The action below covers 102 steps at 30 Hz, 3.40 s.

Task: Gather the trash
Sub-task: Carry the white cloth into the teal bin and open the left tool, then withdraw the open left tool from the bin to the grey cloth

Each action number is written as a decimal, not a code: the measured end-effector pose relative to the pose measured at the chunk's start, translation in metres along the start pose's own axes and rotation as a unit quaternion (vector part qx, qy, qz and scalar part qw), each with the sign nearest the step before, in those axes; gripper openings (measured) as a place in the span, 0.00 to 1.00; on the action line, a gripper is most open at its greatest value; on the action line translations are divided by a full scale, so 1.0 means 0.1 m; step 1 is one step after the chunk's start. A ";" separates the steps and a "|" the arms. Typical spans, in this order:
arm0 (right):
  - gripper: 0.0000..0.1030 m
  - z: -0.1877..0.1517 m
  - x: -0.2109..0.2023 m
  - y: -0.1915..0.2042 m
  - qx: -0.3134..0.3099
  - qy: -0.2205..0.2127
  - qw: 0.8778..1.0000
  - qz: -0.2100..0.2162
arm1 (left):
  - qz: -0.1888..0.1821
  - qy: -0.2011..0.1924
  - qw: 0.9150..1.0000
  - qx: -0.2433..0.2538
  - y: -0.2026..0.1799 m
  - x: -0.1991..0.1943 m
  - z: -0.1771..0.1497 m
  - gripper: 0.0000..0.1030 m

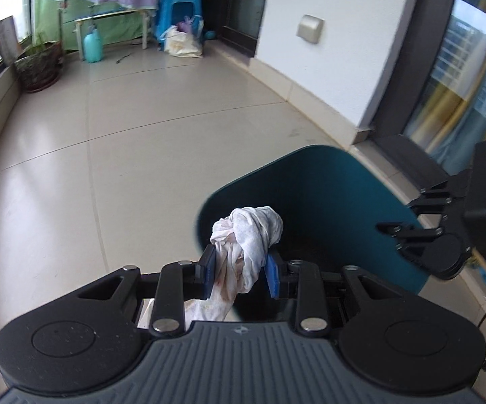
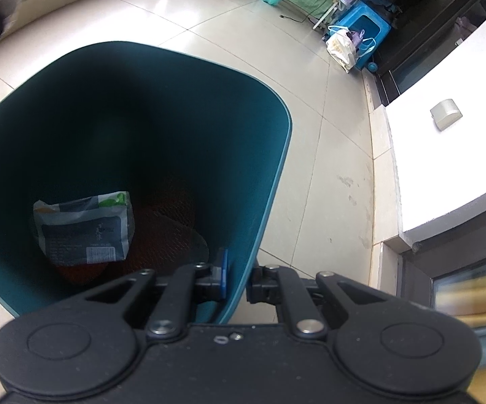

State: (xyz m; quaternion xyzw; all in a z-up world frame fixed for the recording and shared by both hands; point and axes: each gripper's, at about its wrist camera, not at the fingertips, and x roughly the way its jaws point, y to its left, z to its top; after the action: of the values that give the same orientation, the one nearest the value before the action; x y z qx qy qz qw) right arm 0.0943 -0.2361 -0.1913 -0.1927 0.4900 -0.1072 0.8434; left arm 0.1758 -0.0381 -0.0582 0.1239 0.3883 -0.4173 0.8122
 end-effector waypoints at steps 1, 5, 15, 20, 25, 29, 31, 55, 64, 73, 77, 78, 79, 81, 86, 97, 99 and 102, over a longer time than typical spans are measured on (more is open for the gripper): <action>0.08 0.00 0.00 0.00 -0.001 -0.001 1.000 0.000 | -0.005 0.000 1.000 0.009 -0.05 0.06 0.01 0.28; 0.08 -0.01 -0.03 0.01 -0.005 -0.004 1.000 0.000 | -0.018 0.021 0.999 0.022 -0.26 0.32 0.06 0.28; 0.08 -0.03 -0.08 0.02 -0.020 -0.016 1.000 -0.001 | -0.043 0.088 0.995 0.034 -0.66 0.94 -0.07 0.28; 0.08 -0.06 -0.08 0.03 -0.026 -0.021 0.999 -0.003 | -0.040 0.105 0.993 0.028 -0.74 1.20 -0.15 0.28; 0.08 -0.10 -0.10 0.06 -0.029 -0.025 0.999 -0.004 | -0.041 0.130 0.991 0.016 -0.72 1.40 -0.19 0.28; 0.08 -0.12 -0.11 0.08 -0.033 -0.027 0.999 -0.006 | -0.039 0.146 0.989 0.010 -0.66 1.51 -0.19 0.28; 0.08 -0.12 -0.11 0.08 -0.033 -0.027 0.999 -0.006 | -0.037 0.153 0.988 0.007 -0.65 1.55 -0.21 0.28; 0.08 -0.08 -0.11 0.08 -0.027 -0.021 0.999 -0.009 | -0.049 0.114 0.992 0.014 -0.59 1.34 -0.23 0.72; 0.08 -0.02 -0.03 0.05 -0.014 -0.009 1.000 -0.008 | -0.046 0.079 0.995 0.028 -0.43 0.90 -0.20 0.72; 0.09 0.00 0.02 0.03 -0.009 -0.005 1.000 -0.007 | -0.020 0.053 0.998 0.011 -0.10 0.45 -0.22 0.72; 0.09 -0.01 0.04 0.03 -0.009 -0.005 1.000 -0.008 | -0.004 0.047 0.999 0.007 0.05 0.31 -0.28 0.72; 0.09 -0.01 0.04 0.02 -0.009 -0.005 1.000 -0.007 | 0.001 0.047 0.999 0.005 0.09 0.28 -0.30 0.72; 0.09 -0.01 0.04 0.02 -0.009 -0.005 1.000 -0.007 | 0.004 0.046 0.999 0.002 0.13 0.25 -0.32 0.72; 0.09 -0.01 0.04 0.02 -0.010 -0.005 1.000 -0.007 | 0.007 0.046 0.999 -0.001 0.20 0.19 -0.35 0.72; 0.08 -0.02 0.05 0.02 -0.007 -0.004 1.000 -0.007 | 0.033 0.046 0.998 -0.004 0.39 0.08 -0.45 0.72; 0.08 0.00 0.08 0.01 -0.005 0.003 1.000 -0.008 | 0.106 0.111 0.988 -0.014 1.06 0.06 -0.99 0.72; 0.09 0.00 0.08 0.01 -0.005 0.006 1.000 -0.009 | 0.110 0.120 0.986 -0.026 1.16 0.06 -1.14 0.79; 0.09 0.01 0.09 0.00 -0.002 0.008 1.000 -0.008 | 0.113 0.135 0.983 -0.048 1.28 0.12 -1.38 0.80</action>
State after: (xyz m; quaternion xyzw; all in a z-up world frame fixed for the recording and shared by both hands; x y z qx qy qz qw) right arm 0.0993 -0.2394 -0.1982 -0.1981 0.4954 -0.1147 0.8380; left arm 0.2062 0.1075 -0.1749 0.1828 0.4979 -0.2828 0.7992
